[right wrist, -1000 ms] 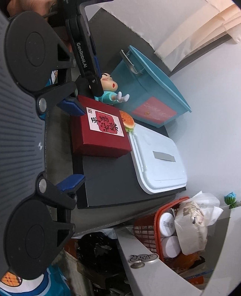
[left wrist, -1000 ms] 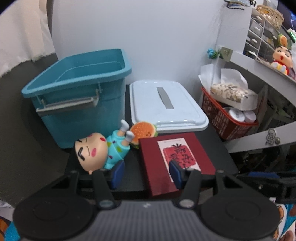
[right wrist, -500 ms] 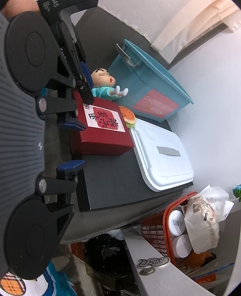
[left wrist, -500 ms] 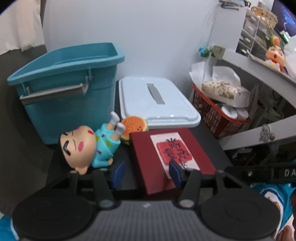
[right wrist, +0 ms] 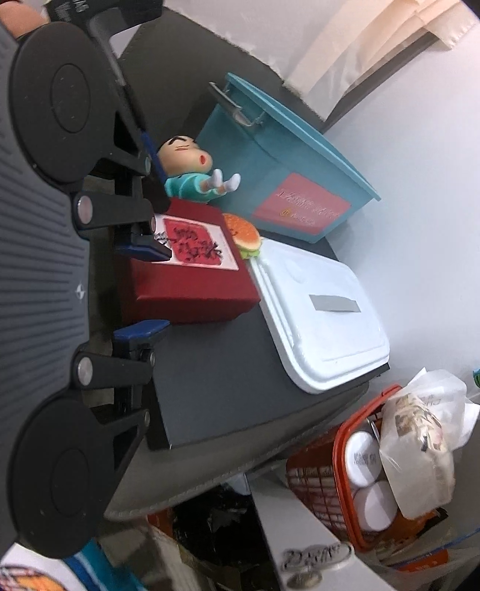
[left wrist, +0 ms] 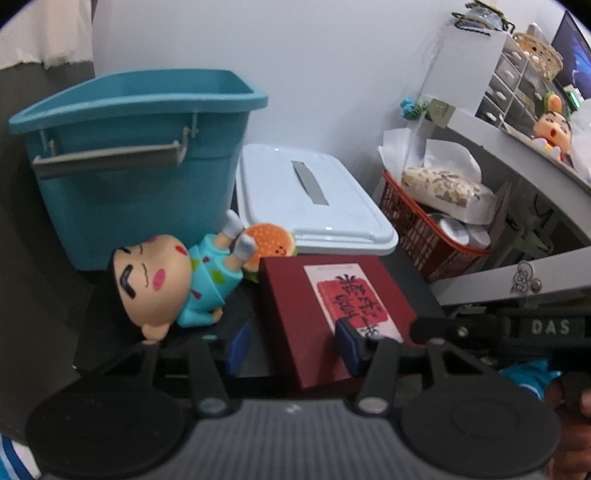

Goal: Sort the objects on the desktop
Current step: 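Close the right gripper on the dark red gift box sides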

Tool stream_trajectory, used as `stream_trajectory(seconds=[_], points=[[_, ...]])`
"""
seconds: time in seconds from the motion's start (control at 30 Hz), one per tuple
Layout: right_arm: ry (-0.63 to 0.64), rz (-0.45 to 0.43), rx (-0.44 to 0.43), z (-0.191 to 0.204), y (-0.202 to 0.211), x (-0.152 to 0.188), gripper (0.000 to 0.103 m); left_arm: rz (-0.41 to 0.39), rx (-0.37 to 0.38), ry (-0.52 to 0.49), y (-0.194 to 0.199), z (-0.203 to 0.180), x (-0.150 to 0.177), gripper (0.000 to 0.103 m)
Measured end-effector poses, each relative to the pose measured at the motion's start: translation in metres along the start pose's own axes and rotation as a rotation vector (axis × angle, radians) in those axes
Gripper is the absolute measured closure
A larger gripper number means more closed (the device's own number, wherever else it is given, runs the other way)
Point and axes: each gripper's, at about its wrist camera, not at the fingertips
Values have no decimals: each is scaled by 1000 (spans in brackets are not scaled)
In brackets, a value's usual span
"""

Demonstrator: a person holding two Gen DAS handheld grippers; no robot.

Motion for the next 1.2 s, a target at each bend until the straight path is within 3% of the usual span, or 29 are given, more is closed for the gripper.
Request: stream_trajectory(seconds=[0.2,0.53,0.57,0.63,0.7,0.73,1.03,1.2], points=[[-3,14,-5,2,-13,3,64,17,51,19,-4,0,1,49],[-73,55,-8,-1,-2,15,64,35,61,-13,0,-9,6,48],[-96,62,-11,-2,-1,15,63,35,63,-10,1,-8,7,48],[-135,69,-29,-5,1,17,51,33,62,-4,3,-6,7,48],[-180,64,-45,-10,-1,18,28,28,48,1,3,-3,5,50],[-203,65,-50,-13,-4,18,26,26,42,7,3,-2,4,51],[-363,112,-114,-36,-30,23,25,21,42,34,0,5,2,51],[-492,126,-196,-42,-45,32,26,25,38,32,0,1,4,51]])
Point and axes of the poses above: each gripper's, at about its wrist camera, not at the fingertips, and y roughly against the way its jaws point, z to its left, x to its underside, and after that the axes turned 1 degree about -y, right-handed
